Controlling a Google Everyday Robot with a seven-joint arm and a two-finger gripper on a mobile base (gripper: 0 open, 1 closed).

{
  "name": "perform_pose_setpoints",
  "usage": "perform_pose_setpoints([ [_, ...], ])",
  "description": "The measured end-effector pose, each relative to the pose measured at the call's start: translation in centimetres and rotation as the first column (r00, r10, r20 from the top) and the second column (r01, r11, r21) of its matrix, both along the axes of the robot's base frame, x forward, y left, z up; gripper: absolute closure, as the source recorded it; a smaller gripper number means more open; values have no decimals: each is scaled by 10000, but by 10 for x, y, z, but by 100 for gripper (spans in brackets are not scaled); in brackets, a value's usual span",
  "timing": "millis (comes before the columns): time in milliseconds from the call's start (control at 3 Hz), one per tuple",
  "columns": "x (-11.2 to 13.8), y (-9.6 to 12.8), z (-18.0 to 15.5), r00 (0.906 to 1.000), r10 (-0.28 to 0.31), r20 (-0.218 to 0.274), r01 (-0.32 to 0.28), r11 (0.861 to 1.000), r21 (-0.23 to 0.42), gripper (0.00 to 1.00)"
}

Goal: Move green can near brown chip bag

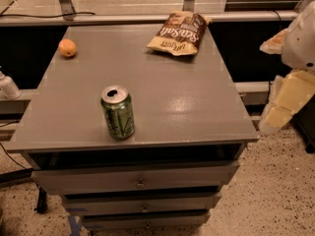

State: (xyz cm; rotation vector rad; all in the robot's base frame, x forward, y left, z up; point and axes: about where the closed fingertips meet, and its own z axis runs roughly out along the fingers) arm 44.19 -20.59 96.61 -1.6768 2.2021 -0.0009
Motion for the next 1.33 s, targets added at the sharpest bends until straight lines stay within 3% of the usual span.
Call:
perform_pose_setpoints([
  [333, 9, 27, -36, 9997, 173, 164, -202, 9795, 2005, 0],
  [667, 23, 69, -64, 9955, 697, 642, -895, 9139, 3961, 0],
  [1000, 35, 124, -76, 9864, 1283, 1024, -1640, 8003, 5768, 0],
  [1333, 38, 180, -70, 9799, 1591, 1203, -1956, 6478, 7363, 0],
])
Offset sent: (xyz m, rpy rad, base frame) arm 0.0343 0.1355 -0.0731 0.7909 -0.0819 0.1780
